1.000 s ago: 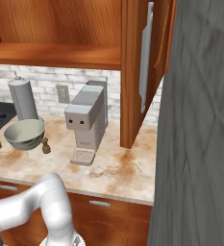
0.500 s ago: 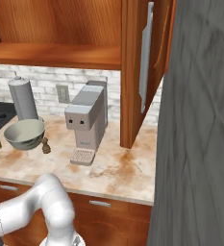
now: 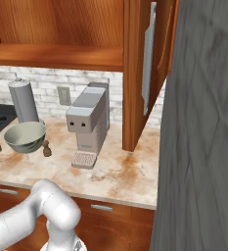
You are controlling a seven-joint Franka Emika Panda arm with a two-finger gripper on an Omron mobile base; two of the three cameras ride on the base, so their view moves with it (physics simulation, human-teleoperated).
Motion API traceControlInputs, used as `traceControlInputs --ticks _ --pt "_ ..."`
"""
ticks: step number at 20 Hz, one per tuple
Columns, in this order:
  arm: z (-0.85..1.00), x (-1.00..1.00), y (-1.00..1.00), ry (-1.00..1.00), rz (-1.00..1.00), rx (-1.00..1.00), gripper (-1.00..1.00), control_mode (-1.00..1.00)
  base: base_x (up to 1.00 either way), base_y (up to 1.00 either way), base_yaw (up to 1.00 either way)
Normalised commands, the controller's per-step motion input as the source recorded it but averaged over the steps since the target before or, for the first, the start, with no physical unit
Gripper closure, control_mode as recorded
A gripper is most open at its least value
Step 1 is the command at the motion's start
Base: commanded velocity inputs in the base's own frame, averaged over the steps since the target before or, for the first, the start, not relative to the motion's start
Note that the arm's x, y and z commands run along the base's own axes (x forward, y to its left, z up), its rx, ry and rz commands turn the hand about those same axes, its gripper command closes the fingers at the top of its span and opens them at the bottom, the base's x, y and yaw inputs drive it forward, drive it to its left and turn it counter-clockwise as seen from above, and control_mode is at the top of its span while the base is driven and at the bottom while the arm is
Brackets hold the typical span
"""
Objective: Retrieve the bottle and the shaker from the cabinet and place them next to the mixing bowl on the counter. Then add garlic from the fridge to the mixing bowl.
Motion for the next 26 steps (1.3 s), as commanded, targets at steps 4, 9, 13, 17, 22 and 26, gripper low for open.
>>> traceControlInputs --ticks 4,9,13,17,22,26 --pt "0.52 0.00 -1.00 0.03 0.05 0.00 -1.00 -1.00 0.00 0.00 0.00" --pt "0.40 0.03 -1.00 0.07 0.11 0.01 -1.00 -1.00 0.00 0.00 0.00" --pt "0.29 0.11 -1.00 0.19 0.17 0.02 -1.00 -1.00 0.00 0.00 0.00" --pt "0.00 0.00 -1.00 0.14 0.30 0.13 -1.00 -1.00 0.00 0.00 0.00" --pt "0.09 -0.05 -1.00 0.05 0.32 0.14 -1.00 -1.00 0.00 0.00 0.00" --pt "0.43 -0.41 -1.00 -0.05 0.24 0.13 -1.00 -1.00 0.00 0.00 0.00"
